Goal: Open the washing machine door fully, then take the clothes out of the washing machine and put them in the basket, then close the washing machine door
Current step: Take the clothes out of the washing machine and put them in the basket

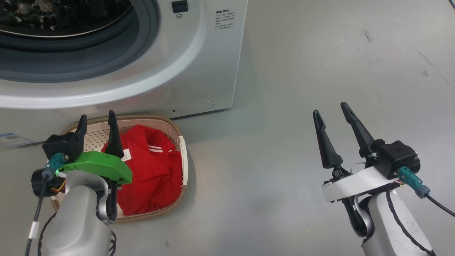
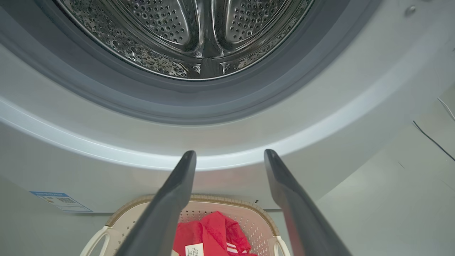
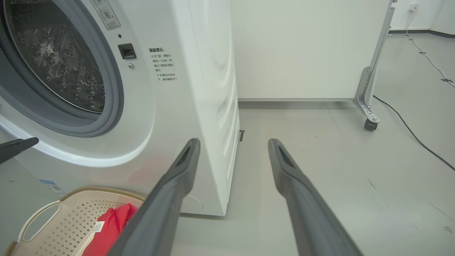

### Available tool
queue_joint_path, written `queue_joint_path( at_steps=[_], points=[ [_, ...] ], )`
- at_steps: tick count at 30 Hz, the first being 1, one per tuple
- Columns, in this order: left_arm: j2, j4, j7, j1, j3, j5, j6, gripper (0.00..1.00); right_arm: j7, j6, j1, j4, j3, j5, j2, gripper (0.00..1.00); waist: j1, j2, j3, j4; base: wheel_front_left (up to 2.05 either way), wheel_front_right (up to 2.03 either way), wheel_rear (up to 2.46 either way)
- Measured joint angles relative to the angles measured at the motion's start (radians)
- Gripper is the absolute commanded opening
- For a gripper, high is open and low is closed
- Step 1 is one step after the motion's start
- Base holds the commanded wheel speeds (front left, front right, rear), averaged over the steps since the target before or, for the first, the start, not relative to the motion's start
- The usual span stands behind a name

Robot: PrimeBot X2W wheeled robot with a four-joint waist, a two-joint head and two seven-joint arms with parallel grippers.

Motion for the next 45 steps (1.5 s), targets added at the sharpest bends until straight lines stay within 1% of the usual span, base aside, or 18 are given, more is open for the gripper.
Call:
queue_joint_path(
  at_steps=[7, 16, 24, 30, 33, 40, 41, 45],
  points=[
    [-0.002, -0.132, 0.0, 0.054, 0.001, 0.044, -0.004, 1.0, 0.0, 0.0, 0.021, 0.005, -0.001, -0.004, 0.0, 1.0, 0.0, 0.0, -0.063, 0.024, 0.0, 0.0, 0.0],
    [-0.002, -0.251, 0.0, 0.149, -0.002, 0.083, -0.003, 1.0, 0.0, 0.0, 0.054, 0.006, -0.006, -0.01, 0.001, 1.0, 0.0, 0.0, -0.14, 0.039, 0.0, 0.0, 0.0],
    [-0.002, -0.313, 0.0, 0.26, -0.026, 0.102, 0.005, 1.0, 0.0, -0.001, 0.117, 0.003, -0.032, -0.01, 0.001, 1.0, -0.0001, 0.0, -0.199, 0.051, 0.0, 0.0, 0.0],
    [-0.002, -0.345, 0.0, 0.348, -0.033, 0.102, 0.024, 1.0, 0.0, -0.003, 0.156, 0.003, -0.035, -0.013, 0.002, 1.0, 0.0, 0.0, -0.24, 0.063, 0.0, 0.0, 0.0],
    [-0.001, -0.36, 0.0, 0.384, -0.034, 0.102, 0.028, 1.0, 0.0, -0.011, 0.176, 0.003, -0.035, -0.014, 0.002, 1.0, 0.0, 0.0, -0.261, 0.069, 0.0, 0.0, 0.0],
    [0.0, -0.411, 0.0, 0.444, -0.036, 0.102, 0.041, 1.0, 0.0, -0.013, 0.215, -0.002, -0.03, -0.014, 0.004, 1.0, -0.0001, 0.0, -0.299, 0.081, 0.0, 0.0, 0.0],
    [0.0, -0.417, 0.0, 0.452, -0.037, 0.102, 0.042, 1.0, 0.0, -0.019, 0.219, -0.004, -0.028, -0.014, 0.005, 1.0, -0.0001, 0.0, -0.302, 0.082, 0.0, 0.0, 0.0],
    [0.001, -0.435, 0.0, 0.473, -0.042, 0.108, 0.049, 1.0, 0.0, -0.021, 0.228, -0.008, -0.024, -0.017, 0.005, 1.0, 0.0, 0.0, -0.31, 0.082, 0.0, 0.0, 0.0]
  ],
)
